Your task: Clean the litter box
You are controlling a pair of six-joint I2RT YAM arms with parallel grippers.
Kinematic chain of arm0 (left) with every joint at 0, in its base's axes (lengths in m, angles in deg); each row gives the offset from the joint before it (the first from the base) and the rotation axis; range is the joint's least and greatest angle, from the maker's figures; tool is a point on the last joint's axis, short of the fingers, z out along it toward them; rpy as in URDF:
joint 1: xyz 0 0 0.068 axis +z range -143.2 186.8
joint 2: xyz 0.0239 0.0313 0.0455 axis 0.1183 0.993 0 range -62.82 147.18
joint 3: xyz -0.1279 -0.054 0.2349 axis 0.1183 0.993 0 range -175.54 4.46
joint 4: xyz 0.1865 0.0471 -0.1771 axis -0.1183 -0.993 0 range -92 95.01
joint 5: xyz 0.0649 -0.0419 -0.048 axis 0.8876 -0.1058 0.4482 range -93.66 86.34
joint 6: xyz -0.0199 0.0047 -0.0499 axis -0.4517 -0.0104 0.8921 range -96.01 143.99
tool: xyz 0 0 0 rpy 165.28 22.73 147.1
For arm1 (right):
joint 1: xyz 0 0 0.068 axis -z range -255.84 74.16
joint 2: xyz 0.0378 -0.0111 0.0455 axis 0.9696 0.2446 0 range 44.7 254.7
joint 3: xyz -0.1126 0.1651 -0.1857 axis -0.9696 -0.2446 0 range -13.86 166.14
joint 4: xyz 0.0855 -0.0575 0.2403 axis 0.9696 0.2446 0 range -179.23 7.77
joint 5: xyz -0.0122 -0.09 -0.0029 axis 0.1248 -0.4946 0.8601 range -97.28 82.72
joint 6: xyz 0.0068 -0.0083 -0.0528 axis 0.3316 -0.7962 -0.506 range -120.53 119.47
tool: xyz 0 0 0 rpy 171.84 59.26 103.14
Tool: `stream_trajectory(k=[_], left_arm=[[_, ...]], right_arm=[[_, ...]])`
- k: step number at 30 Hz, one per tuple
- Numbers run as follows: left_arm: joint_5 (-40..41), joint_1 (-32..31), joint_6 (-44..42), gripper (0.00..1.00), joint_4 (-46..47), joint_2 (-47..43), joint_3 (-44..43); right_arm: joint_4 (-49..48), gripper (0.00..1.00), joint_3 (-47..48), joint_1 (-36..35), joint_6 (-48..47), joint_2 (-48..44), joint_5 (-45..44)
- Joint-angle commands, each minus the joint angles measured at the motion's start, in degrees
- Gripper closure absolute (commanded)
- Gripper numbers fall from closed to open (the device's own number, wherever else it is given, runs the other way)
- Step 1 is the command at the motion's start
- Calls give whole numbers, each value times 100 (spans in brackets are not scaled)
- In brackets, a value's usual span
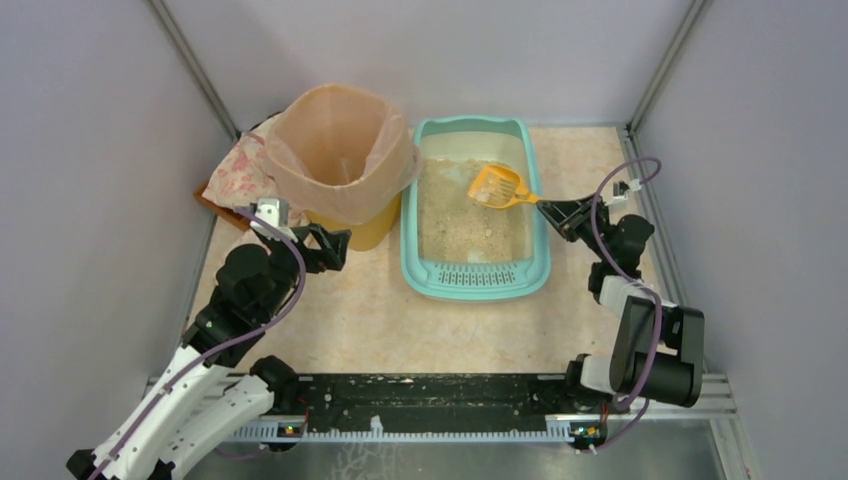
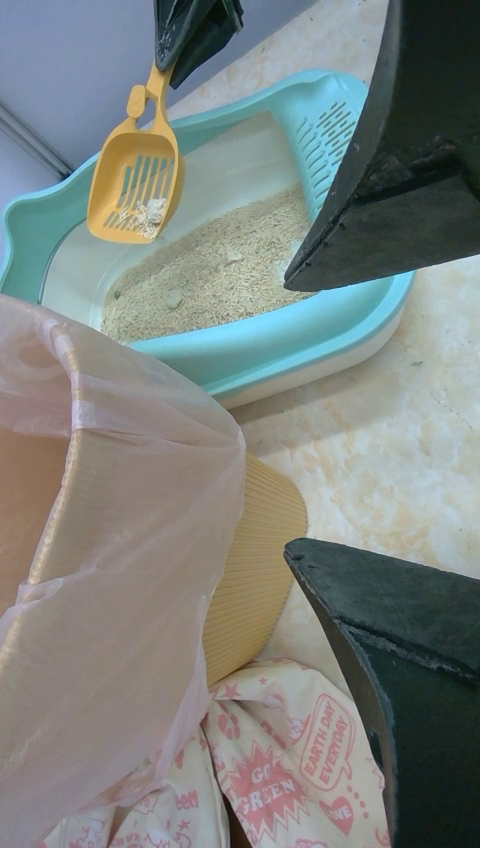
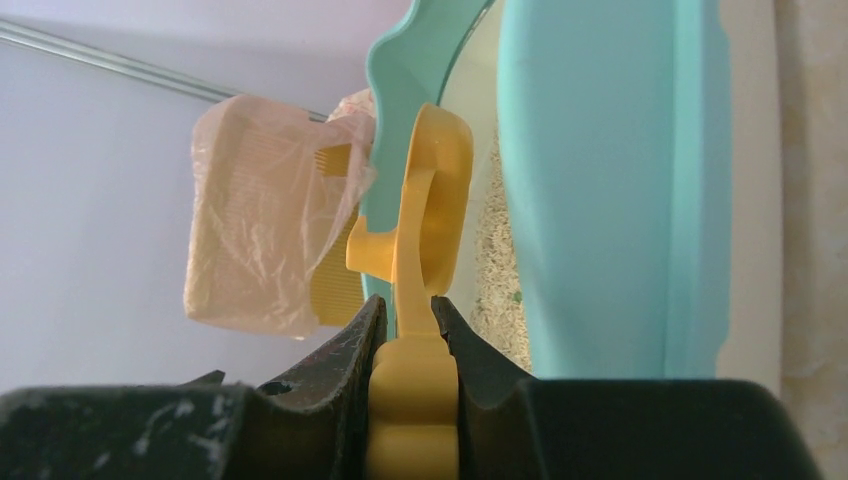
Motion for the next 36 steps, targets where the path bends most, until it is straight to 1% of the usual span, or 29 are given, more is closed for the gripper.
stream_trajectory(k=[1,4,6,9,10,13,17,20,23,26,27,28,30,31,34,36], left_arm=[[-59,-11,48,1,170,-114,58],[-40,-13,47,1,158,-72,49],[-75,-10,63,1,166,-47,45],[-100,-10,78,1,184,-11,48],[-101,-18,82,1,188,-6,49],[-123,-11,83,1,186,1,58],[-73,-16,99,1,157,-30,70],[-61,-6,83,1,166,-45,75],[-69,-7,90,1,182,-23,49],[-68,-9,116,1,175,-59,63],[-84,-7,118,1,179,-78,85],[-98,-7,118,1,197,-96,98],[-137,-5,103,1,258,-70,91],[-157,-3,97,1,269,-42,66],[-167,-6,140,1,231,-1,31],[-183,-4,151,1,260,-41,73]], right_arm=[[-970,100,-68,106,319,-44,286],[-1085,100,-72,144,397,95,326],[-1676,100,-94,73,712,294,563],[-2785,100,-341,250,1503,594,567],[-2885,100,-362,273,1557,669,553],[-2674,100,-387,234,1398,649,551],[-2165,100,-358,545,1318,497,510],[-1814,100,-229,369,1439,477,492],[-820,100,-102,167,1139,162,501],[506,100,74,337,548,-354,356],[963,100,192,294,299,-438,273],[1141,100,306,114,162,-457,238],[1279,100,465,-220,109,-434,344],[1171,100,444,-223,198,-449,348],[991,100,321,270,378,-494,278],[631,100,298,78,533,-309,425]])
